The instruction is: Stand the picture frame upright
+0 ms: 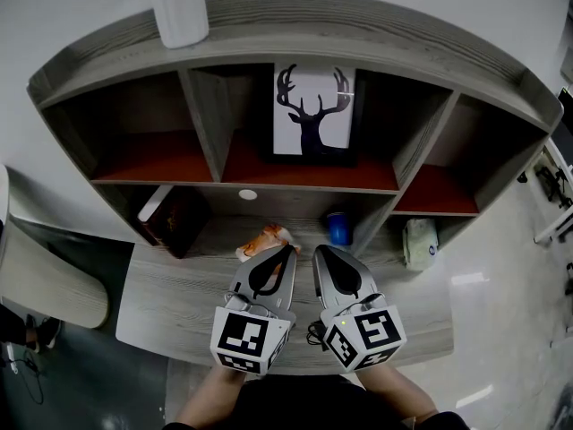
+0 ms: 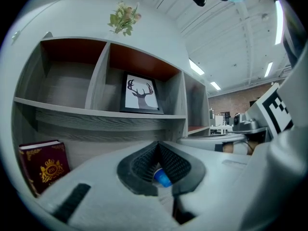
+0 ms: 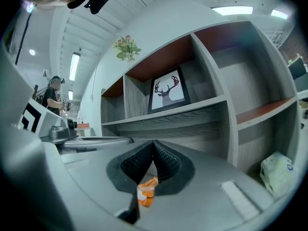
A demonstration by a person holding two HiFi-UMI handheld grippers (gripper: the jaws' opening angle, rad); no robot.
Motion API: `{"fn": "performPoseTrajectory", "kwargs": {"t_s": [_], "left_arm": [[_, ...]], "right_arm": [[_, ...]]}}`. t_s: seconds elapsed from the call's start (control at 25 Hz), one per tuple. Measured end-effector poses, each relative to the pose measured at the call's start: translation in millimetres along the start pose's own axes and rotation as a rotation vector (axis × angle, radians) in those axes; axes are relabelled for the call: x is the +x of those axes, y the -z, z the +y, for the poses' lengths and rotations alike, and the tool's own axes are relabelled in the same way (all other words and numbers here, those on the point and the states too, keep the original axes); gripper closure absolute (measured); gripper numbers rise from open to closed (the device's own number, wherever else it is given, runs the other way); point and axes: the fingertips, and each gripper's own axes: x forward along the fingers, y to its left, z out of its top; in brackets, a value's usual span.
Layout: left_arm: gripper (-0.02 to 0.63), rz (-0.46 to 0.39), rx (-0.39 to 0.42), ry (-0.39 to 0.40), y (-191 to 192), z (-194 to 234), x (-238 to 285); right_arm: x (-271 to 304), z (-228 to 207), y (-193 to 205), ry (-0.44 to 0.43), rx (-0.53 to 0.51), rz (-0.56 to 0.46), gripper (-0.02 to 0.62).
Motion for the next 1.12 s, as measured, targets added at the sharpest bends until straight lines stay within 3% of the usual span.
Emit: {"fn": "performPoseTrajectory", "kwargs": {"t_s": [1.12], "left_arm": [[0.609,0.024,-0.118,0.143,8.0,-7.2,-1.4]], "right_arm": [[2.6,8.2,6.0,0.005,-0.013,0.026,0.595]]}}
